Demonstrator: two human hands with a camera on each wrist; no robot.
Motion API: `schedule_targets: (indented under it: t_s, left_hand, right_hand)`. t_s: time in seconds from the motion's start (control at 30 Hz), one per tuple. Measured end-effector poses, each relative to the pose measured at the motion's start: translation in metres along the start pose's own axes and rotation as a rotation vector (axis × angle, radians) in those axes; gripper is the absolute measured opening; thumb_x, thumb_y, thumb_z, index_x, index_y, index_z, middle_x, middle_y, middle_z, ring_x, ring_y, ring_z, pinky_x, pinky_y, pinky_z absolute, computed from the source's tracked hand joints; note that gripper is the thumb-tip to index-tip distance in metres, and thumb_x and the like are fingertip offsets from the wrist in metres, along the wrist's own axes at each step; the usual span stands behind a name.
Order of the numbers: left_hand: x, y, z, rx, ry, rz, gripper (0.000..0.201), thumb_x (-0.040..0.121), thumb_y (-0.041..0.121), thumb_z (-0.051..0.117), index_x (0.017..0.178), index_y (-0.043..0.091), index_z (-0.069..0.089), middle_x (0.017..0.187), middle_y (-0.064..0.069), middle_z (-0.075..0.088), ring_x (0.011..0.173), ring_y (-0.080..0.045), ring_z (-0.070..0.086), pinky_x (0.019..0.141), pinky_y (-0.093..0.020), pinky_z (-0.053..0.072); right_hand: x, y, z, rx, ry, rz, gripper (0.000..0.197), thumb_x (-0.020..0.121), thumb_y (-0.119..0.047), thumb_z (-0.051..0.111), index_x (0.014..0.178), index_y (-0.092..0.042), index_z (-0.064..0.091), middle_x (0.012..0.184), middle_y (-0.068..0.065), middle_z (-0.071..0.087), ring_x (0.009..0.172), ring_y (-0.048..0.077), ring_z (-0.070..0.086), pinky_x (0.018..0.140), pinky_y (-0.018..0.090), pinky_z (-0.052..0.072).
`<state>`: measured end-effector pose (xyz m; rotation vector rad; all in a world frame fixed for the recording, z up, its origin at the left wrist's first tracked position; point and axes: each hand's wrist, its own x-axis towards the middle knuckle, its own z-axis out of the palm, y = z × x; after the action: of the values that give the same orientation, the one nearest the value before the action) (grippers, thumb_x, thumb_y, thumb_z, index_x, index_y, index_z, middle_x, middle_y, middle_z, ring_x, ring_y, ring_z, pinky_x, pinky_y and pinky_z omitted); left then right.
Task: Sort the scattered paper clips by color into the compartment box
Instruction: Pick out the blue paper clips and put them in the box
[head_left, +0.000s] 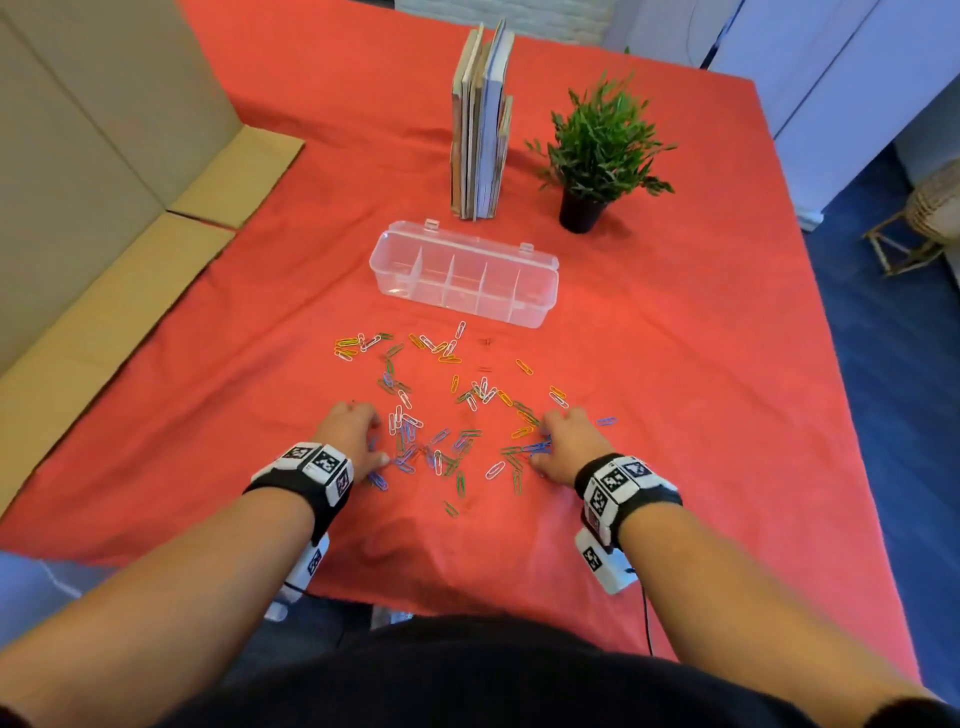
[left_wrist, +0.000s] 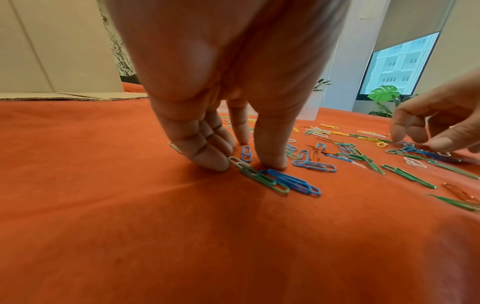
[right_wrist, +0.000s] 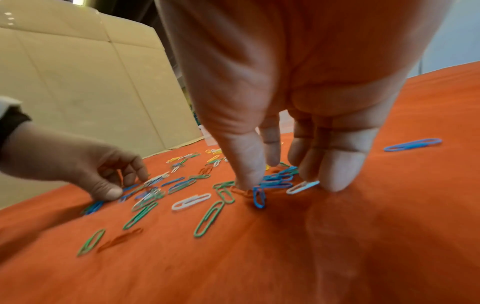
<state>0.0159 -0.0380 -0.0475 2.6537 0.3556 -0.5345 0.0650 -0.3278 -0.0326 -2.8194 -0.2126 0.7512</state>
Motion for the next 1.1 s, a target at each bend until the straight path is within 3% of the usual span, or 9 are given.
schedule_targets:
  t_s: [0.23, 0.37, 0.47, 0.63, 0.73, 0.83, 0.93, 1.0, 1.1]
  left_hand:
    - [-0.005, -0.003, 0.004, -0.057, 0.021, -0.038, 0.018, 0.076, 0.012, 0.068, 0.094, 0.008, 0.064, 0.097, -0.012, 0.071, 0.095, -0.028, 0.064, 0.081, -0.031, 0.046]
    - [-0.009, 0.0, 0.0, -0.079, 0.066, -0.018, 0.007, 0.078, 0.008, 0.058, 0.081, 0.01, 0.065, 0.095, -0.012, 0.072, 0.093, -0.031, 0.064, 0.078, -0.033, 0.047]
    - [-0.01, 0.001, -0.004, -0.119, 0.104, -0.002, 0.018, 0.078, 0.007, 0.059, 0.067, 0.02, 0.051, 0.089, -0.013, 0.071, 0.088, -0.031, 0.064, 0.074, -0.033, 0.045]
    - [-0.007, -0.003, -0.011, -0.302, -0.006, 0.013, 0.02, 0.084, 0.005, 0.055, 0.099, 0.017, 0.062, 0.075, -0.002, 0.06, 0.073, -0.025, 0.058, 0.069, -0.028, 0.043]
    - [-0.001, -0.005, -0.013, -0.419, -0.099, -0.054, 0.022, 0.084, 0.001, 0.05, 0.078, 0.02, 0.057, 0.067, -0.004, 0.055, 0.065, -0.027, 0.055, 0.066, -0.03, 0.046]
    - [-0.001, -0.006, -0.017, -0.5, -0.202, -0.085, 0.026, 0.083, 0.001, 0.041, 0.067, 0.021, 0.049, 0.062, -0.007, 0.049, 0.057, -0.021, 0.046, 0.06, -0.029, 0.04]
    - [-0.005, -0.007, -0.02, -0.395, -0.244, 0.008, 0.019, 0.078, 0.024, 0.041, 0.063, 0.019, 0.051, 0.066, -0.003, 0.052, 0.065, -0.022, 0.048, 0.07, -0.034, 0.041]
    - [-0.006, -0.013, -0.017, -0.221, -0.251, 0.099, 0.022, 0.08, 0.033, 0.044, 0.064, 0.02, 0.051, 0.072, -0.003, 0.055, 0.073, -0.023, 0.051, 0.071, -0.034, 0.04]
    - [-0.008, -0.02, -0.012, -0.021, -0.213, 0.304, 0.009, 0.083, 0.03, 0.058, 0.08, 0.023, 0.062, 0.082, 0.0, 0.056, 0.084, -0.021, 0.057, 0.078, -0.029, 0.045]
  right_hand:
    - [0.008, -0.004, 0.018, -0.093, 0.008, -0.062, 0.029, 0.085, -0.02, 0.058, 0.111, -0.009, 0.052, 0.119, 0.015, 0.046, 0.107, 0.036, 0.057, 0.09, 0.042, 0.048]
    - [0.012, 0.002, 0.009, 0.031, 0.004, -0.045, 0.005, 0.084, -0.019, 0.056, 0.079, -0.019, 0.055, 0.108, 0.015, 0.062, 0.103, 0.029, 0.06, 0.086, 0.033, 0.045]
    - [0.014, 0.015, -0.003, 0.276, 0.057, 0.05, 0.005, 0.085, -0.016, 0.059, 0.086, -0.021, 0.06, 0.094, 0.009, 0.068, 0.091, 0.024, 0.061, 0.079, 0.03, 0.045]
    - [0.009, 0.021, -0.013, 0.955, -0.074, 0.263, 0.032, 0.09, 0.008, 0.034, 0.076, -0.011, 0.055, 0.066, 0.006, 0.047, 0.041, 0.008, 0.052, 0.04, 0.02, 0.048]
    - [0.005, 0.018, -0.019, 1.251, -0.081, 0.369, 0.03, 0.091, -0.004, 0.035, 0.069, -0.008, 0.055, 0.057, 0.004, 0.047, 0.038, 0.008, 0.051, 0.039, 0.019, 0.049]
    - [0.007, 0.014, -0.017, 1.272, -0.038, 0.468, 0.029, 0.092, -0.016, 0.043, 0.064, -0.013, 0.05, 0.041, -0.004, 0.045, 0.031, 0.007, 0.041, 0.037, 0.016, 0.038]
    - [0.016, 0.008, -0.01, 0.793, 0.049, 0.441, 0.023, 0.087, -0.015, 0.052, 0.064, -0.015, 0.051, 0.053, 0.001, 0.048, 0.046, 0.019, 0.048, 0.047, 0.026, 0.042]
    - [0.018, 0.002, -0.008, 0.486, 0.118, 0.415, 0.018, 0.089, -0.017, 0.048, 0.079, -0.012, 0.062, 0.079, 0.013, 0.063, 0.079, 0.028, 0.061, 0.075, 0.033, 0.049]
    - [0.022, -0.003, -0.004, 0.452, 0.195, 0.436, 0.027, 0.092, -0.016, 0.045, 0.109, -0.001, 0.06, 0.113, 0.019, 0.064, 0.109, 0.033, 0.059, 0.089, 0.031, 0.045]
